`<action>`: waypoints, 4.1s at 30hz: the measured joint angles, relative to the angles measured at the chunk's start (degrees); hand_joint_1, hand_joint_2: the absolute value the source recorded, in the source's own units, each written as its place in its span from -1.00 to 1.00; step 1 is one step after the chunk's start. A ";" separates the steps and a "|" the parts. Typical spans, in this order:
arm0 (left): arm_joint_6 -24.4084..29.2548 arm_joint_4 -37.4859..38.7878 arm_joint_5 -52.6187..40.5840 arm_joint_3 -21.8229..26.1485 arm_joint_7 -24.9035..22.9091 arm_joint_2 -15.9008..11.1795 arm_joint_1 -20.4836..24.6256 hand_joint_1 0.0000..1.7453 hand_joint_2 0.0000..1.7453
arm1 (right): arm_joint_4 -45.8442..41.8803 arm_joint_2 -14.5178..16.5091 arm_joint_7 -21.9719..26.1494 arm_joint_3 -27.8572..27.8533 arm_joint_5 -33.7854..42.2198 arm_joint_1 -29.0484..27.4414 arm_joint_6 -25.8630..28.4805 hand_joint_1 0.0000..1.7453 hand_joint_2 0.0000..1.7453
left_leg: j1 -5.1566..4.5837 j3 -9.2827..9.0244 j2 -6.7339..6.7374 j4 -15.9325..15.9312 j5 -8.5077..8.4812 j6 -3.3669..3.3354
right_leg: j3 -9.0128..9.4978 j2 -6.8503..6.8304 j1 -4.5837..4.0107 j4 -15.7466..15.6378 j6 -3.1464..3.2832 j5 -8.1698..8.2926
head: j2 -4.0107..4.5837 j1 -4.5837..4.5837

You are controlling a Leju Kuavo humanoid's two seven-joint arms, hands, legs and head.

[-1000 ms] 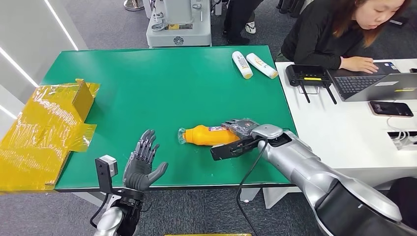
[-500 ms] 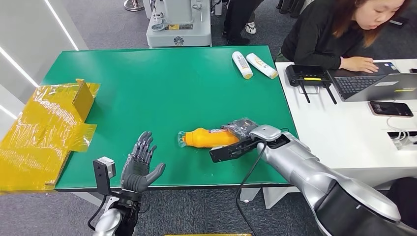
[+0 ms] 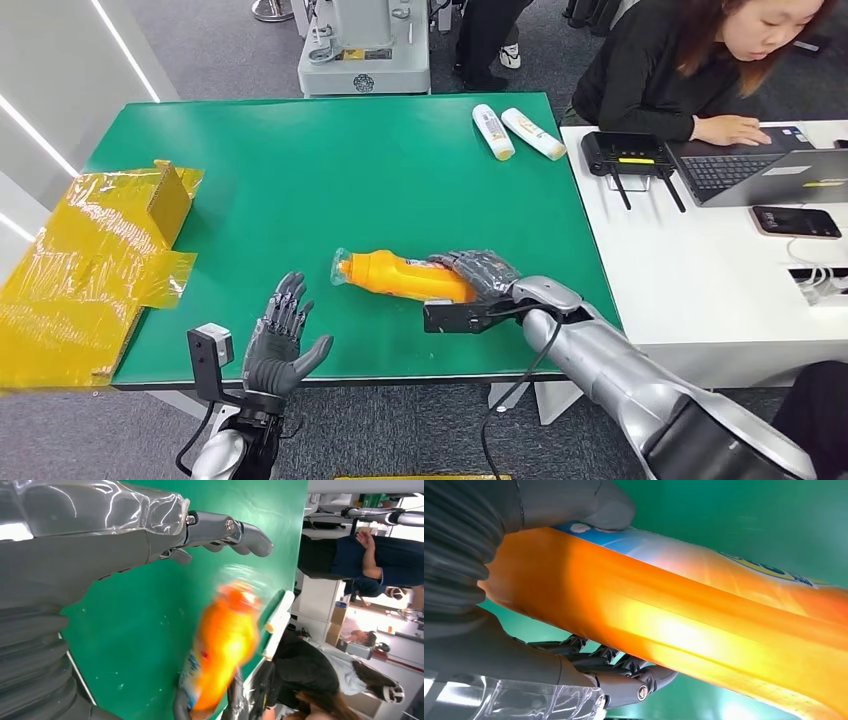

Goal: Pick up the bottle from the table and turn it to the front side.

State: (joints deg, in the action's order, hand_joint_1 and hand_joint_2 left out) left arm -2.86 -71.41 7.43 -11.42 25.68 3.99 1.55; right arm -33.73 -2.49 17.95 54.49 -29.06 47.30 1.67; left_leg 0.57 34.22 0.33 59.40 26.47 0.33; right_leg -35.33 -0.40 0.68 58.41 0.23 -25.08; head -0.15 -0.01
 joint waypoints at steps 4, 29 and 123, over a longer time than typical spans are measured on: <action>0.22 -0.11 -0.07 0.21 0.22 0.04 -0.27 -1.00 1.00 | -6.17 -0.40 2.86 -5.49 4.40 -5.44 2.61 1.00 1.00 | 0.00 0.02 0.00 0.00 0.00 0.00 | -0.03 0.00 0.00 0.00 0.00 0.00 | 0.01 -0.01; -8.66 -3.85 3.16 0.43 -1.78 -1.29 3.80 -1.00 1.00 | -35.67 -2.08 8.00 -21.66 9.42 -28.67 14.14 1.00 1.00 | 0.04 0.08 -0.10 -0.01 -0.01 0.06 | -0.02 -0.11 -0.06 0.01 0.01 -0.03 | 0.01 -0.01; 5.28 19.69 2.95 -9.21 -4.45 4.74 29.97 1.00 1.00 | -12.84 12.89 3.81 -21.99 0.39 -12.42 10.65 1.00 1.00 | 0.04 0.11 -0.06 0.00 -0.07 0.10 | -0.08 -0.06 -0.06 0.07 0.06 0.03 | 0.00 -0.01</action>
State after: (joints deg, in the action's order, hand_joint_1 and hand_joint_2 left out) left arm 2.43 -51.71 10.38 -20.63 21.23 8.73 31.52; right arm -46.57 10.40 21.76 32.50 -28.66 34.88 12.33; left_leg 0.61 34.33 0.27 59.40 26.41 0.43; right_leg -35.41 -0.46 0.62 58.48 0.29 -25.04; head -0.15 -0.02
